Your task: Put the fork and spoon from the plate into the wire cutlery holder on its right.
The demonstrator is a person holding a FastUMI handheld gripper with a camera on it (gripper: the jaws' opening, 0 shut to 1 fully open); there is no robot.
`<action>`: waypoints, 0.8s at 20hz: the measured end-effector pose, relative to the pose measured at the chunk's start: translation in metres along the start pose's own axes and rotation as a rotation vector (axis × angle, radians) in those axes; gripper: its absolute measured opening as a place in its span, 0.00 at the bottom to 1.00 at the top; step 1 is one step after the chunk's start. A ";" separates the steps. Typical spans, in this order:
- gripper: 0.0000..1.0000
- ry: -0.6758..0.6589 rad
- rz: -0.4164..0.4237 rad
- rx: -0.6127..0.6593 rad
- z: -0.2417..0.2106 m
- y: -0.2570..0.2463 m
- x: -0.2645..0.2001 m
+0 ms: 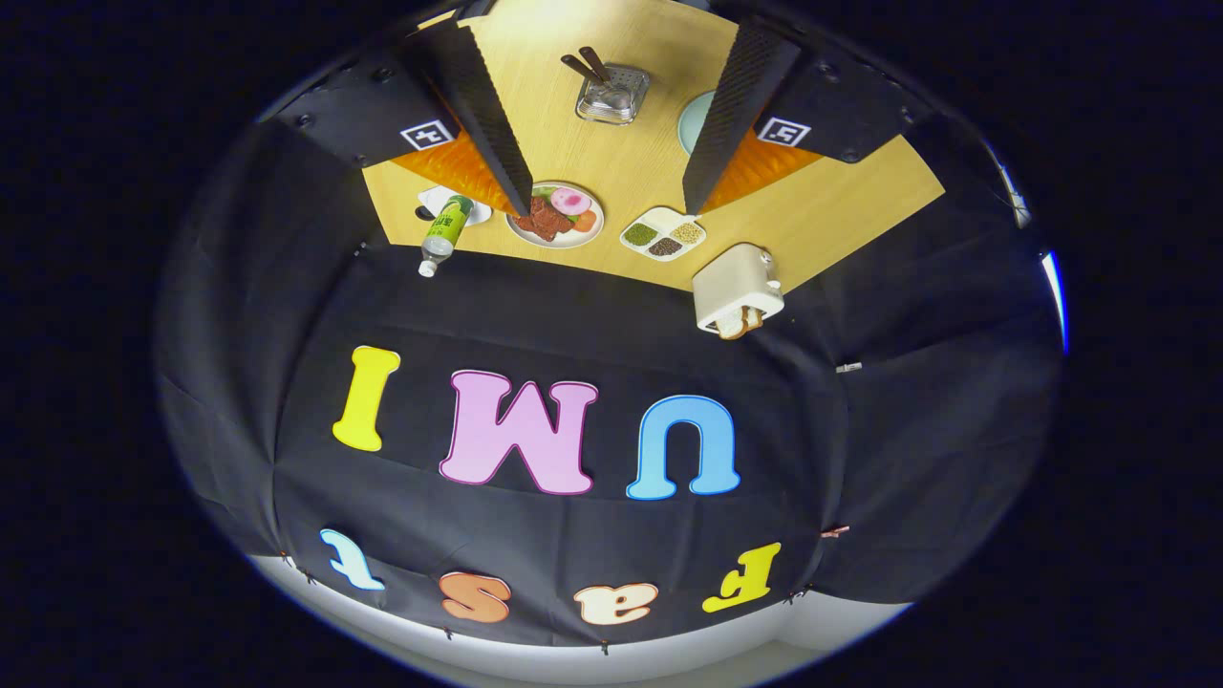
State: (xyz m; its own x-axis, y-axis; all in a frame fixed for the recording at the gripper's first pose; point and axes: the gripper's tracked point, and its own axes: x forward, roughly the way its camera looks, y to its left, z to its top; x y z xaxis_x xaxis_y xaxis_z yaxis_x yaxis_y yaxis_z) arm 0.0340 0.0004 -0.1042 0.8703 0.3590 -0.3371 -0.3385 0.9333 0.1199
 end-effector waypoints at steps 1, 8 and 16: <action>0.99 0.006 0.007 -0.002 -0.002 0.000 0.001; 0.99 0.038 0.052 -0.014 -0.013 0.007 0.012; 0.99 0.015 0.065 -0.007 -0.004 0.010 0.013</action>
State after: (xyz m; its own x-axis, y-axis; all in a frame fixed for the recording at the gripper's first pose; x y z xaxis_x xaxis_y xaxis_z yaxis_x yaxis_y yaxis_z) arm 0.0402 0.0146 -0.1111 0.8412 0.4183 -0.3427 -0.3963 0.9080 0.1356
